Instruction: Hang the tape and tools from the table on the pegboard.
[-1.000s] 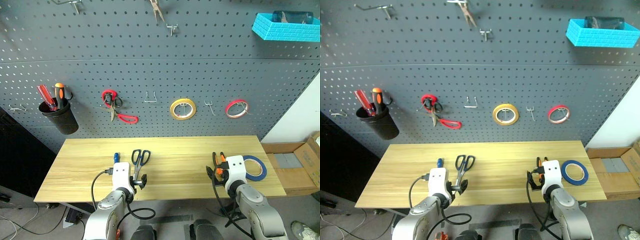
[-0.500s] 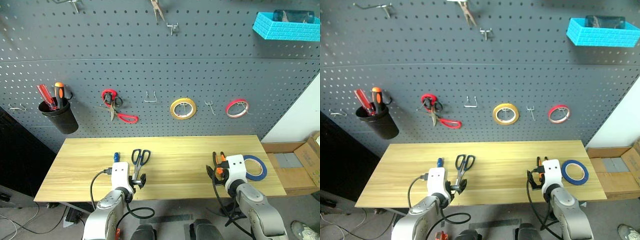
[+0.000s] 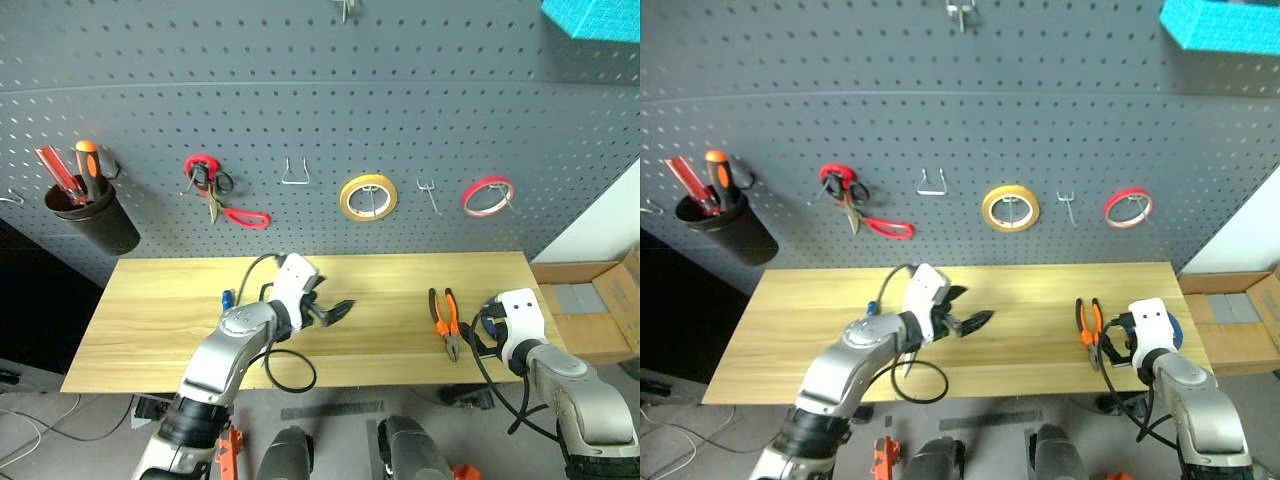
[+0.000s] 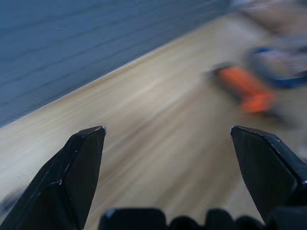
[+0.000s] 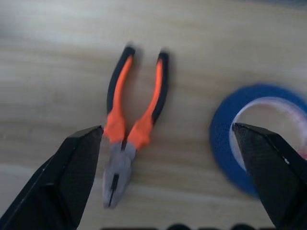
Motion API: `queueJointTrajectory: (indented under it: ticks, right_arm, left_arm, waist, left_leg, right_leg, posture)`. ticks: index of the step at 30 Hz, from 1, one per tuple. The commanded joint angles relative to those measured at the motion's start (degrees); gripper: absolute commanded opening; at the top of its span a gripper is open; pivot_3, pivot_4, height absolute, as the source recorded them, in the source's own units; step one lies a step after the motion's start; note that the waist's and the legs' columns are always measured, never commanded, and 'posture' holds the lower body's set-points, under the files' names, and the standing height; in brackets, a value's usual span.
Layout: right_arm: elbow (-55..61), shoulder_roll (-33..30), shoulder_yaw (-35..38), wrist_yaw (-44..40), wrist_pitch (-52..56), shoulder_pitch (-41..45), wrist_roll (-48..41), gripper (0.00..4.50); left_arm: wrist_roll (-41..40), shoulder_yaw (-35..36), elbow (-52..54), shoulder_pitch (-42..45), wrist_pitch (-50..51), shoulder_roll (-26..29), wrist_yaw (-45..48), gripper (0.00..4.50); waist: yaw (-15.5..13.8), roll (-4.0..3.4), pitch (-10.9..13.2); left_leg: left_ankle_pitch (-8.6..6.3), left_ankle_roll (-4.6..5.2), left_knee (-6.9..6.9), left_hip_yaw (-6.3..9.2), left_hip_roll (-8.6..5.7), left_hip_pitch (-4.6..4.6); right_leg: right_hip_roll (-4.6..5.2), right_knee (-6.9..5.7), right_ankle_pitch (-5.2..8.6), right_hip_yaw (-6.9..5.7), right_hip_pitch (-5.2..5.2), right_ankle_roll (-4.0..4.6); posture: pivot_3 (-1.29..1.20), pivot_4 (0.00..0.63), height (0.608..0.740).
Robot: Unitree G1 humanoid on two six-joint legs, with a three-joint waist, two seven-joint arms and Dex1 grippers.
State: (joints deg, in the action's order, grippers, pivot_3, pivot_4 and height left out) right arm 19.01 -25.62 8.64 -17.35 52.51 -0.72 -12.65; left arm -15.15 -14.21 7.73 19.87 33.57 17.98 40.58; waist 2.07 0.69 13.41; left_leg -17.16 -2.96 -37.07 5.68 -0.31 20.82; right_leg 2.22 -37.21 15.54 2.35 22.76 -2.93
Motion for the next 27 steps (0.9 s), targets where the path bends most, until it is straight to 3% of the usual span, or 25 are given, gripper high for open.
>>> queueJointTrajectory:
  ticks: [1,6,11,21,27]
  right_arm:
    - [0.4,-1.7,1.0,-1.4,2.6,2.1,-1.3,4.50]
    - [-3.1,-4.6,0.7,-3.1,3.4,5.9,-1.3,4.50]
    - [-5.1,-8.0,1.4,-3.8,3.8,8.1,-1.2,4.50]
    - [-15.6,-10.4,1.2,-6.2,-1.4,10.5,-0.8,4.50]
    - [-28.8,-10.8,-0.9,-10.3,-11.7,14.4,1.0,4.50]
  left_arm:
    - [0.8,-6.8,-2.7,4.4,-5.0,-1.1,7.8,4.46]
    - [5.0,-14.1,-11.3,11.3,-13.8,-3.8,14.6,4.46]
    - [6.2,-14.8,-16.7,14.2,-18.1,-7.7,15.8,4.46]
    - [7.6,-14.9,-16.4,13.0,-18.9,-10.6,14.7,4.46]
    - [8.0,-14.9,-14.7,11.8,-18.3,-10.1,14.8,4.46]
  waist:
    - [0.0,0.04,1.0]
    - [0.6,0.22,3.9]
    - [1.2,0.25,5.6]
    - [1.4,0.32,6.3]
    - [1.4,0.28,6.9]
  left_leg:
    - [0.00,0.00,0.01,-0.04,-0.01,0.09]
    - [-0.01,0.03,-0.11,-0.15,-0.03,0.25]
    - [-0.14,0.27,-0.83,-0.05,0.00,1.02]
    - [-0.17,0.33,-1.29,-0.11,-0.05,1.52]
    - [-0.17,0.33,-1.45,-0.14,-0.08,1.57]
  right_leg:
    - [0.02,-0.03,0.00,0.03,0.12,0.00]
    - [0.04,-0.31,0.00,0.13,0.39,0.00]
    - [0.01,-0.70,0.02,0.03,0.92,-0.01]
    - [0.08,-0.98,-0.07,0.12,1.32,-0.16]
    - [0.08,-1.00,-0.10,0.15,1.32,-0.22]
  posture:
    - [-0.05,0.333,0.740]
    - [-0.08,0.387,0.740]
    - [-0.10,0.401,0.740]
    - [-0.09,0.403,0.740]
    - [-0.07,0.419,0.740]
